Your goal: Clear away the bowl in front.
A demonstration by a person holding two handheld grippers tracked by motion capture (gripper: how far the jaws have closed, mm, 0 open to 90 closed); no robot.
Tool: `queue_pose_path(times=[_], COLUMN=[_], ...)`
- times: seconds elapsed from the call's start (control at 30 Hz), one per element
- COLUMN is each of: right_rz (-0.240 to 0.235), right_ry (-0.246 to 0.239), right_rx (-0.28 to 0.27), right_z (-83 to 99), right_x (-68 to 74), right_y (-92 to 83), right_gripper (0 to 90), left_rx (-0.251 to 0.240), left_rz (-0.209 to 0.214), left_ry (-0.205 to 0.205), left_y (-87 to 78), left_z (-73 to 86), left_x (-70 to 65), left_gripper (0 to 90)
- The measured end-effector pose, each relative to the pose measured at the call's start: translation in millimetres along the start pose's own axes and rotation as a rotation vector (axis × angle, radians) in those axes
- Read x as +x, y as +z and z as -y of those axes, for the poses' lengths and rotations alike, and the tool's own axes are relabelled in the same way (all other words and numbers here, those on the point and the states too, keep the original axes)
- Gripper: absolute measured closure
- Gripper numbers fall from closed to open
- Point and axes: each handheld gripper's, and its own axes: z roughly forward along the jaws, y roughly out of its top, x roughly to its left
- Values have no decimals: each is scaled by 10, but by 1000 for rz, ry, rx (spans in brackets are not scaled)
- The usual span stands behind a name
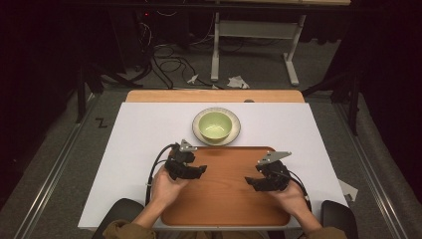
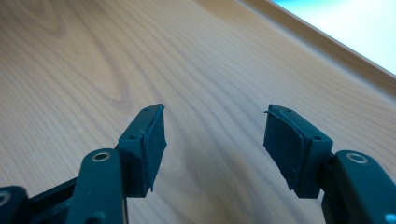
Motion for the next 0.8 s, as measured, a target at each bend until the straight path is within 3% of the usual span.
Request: queue_pose_path(times=[0.27, 0.6, 0.7, 0.8], right_rz=[2, -4, -4, -5], right_ry=[-33, -29, -36, -35], right_rx=[26, 25, 27, 25], right_z=[-30, -13, -19, -23], right_x=[15, 6, 1, -8], right_y=[63, 48, 53, 57], right_gripper=[389, 388, 387, 387], left_rx=[1, -17, -63, -87], left_rz=[3, -4, 3, -8], left_ry=[10, 42, 66, 59], left_y=[-49, -85, -141, -190], left_z=[-80, -149, -152, -181], left_x=[-21, -45, -70, -81], left_gripper=[434, 443, 462, 463])
